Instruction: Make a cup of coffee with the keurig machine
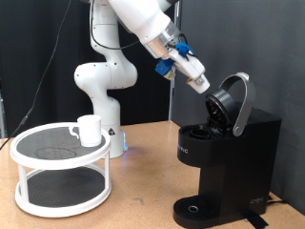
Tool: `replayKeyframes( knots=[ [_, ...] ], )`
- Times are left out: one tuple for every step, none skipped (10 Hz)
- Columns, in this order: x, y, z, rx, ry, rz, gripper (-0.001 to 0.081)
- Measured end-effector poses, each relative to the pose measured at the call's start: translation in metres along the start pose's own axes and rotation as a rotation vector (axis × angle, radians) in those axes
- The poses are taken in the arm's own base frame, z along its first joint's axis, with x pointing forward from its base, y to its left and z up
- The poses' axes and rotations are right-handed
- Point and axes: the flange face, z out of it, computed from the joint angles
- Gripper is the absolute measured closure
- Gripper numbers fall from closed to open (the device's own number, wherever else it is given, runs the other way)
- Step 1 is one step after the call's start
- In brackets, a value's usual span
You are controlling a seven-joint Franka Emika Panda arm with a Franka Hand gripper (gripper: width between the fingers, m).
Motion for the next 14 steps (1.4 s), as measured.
replayKeyframes(
  knots=[
    [0.006,-0.004,0.006,0.016,0.014,0.005,0.044],
    [0.011,-0.008,0.014,0.034,0.023,0.011,0.044],
    [0.014,-0.011,0.023,0.049,0.027,0.017,0.044],
    [0.017,-0.014,0.032,0.061,0.03,0.022,0.044],
    [0.019,-0.017,0.041,0.073,0.035,0.026,0.044],
    [0.021,-0.02,0.048,0.081,0.04,0.03,0.044],
    [0.023,-0.022,0.055,0.083,0.047,0.033,0.044],
    [0.026,-0.025,0.06,0.087,0.052,0.032,0.044],
    [0.028,-0.027,0.065,0.094,0.056,0.032,0.044],
    [0.03,-0.029,0.07,0.096,0.06,0.031,0.044],
    [0.031,-0.031,0.074,0.099,0.065,0.03,0.044],
    [0.033,-0.032,0.079,0.101,0.069,0.028,0.044],
    [0.035,-0.033,0.083,0.101,0.074,0.026,0.044],
    [0.037,-0.033,0.085,0.098,0.078,0.023,0.044]
  ],
)
